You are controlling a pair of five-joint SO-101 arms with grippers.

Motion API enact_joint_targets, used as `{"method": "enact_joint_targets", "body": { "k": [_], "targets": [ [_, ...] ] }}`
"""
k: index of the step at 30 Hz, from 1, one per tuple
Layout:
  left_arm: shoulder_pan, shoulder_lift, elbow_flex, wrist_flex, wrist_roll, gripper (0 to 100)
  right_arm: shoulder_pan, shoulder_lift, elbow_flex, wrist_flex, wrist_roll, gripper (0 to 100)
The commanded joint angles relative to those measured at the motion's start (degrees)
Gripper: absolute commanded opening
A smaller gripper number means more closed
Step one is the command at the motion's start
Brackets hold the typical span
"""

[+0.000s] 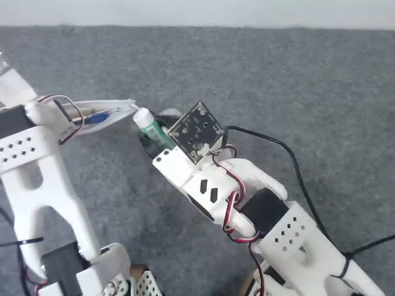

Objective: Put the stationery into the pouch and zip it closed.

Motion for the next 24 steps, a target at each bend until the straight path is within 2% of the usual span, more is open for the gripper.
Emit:
{"method": "enact_joint_targets", "body": {
  "k": [1,5,12,20,24],
  "targets": [
    [0.9,-0.5,0.1,0.0,0.5,1,-0.8,-2.6,-0.7,-4.4,3.3,0.6],
    [0.9,-0.5,0.1,-0.1,0.5,1,-1.9,-2.9,-0.7,-6.8,8.4,0.6],
    [1.0,-0.5,0.1,-0.3,0.5,1,-2.1,-2.3,-0.4,-14.1,8.5,0.6],
    [3.6,-0.2,0.1,-0.3,0.4,1,-3.9,-0.1,0.1,-22.1,0.9,0.6],
    [3.6,-0.1,0.1,-0.3,0.4,1,-3.9,6.3,1.3,-33.9,0.7,0.6]
  ]
}}
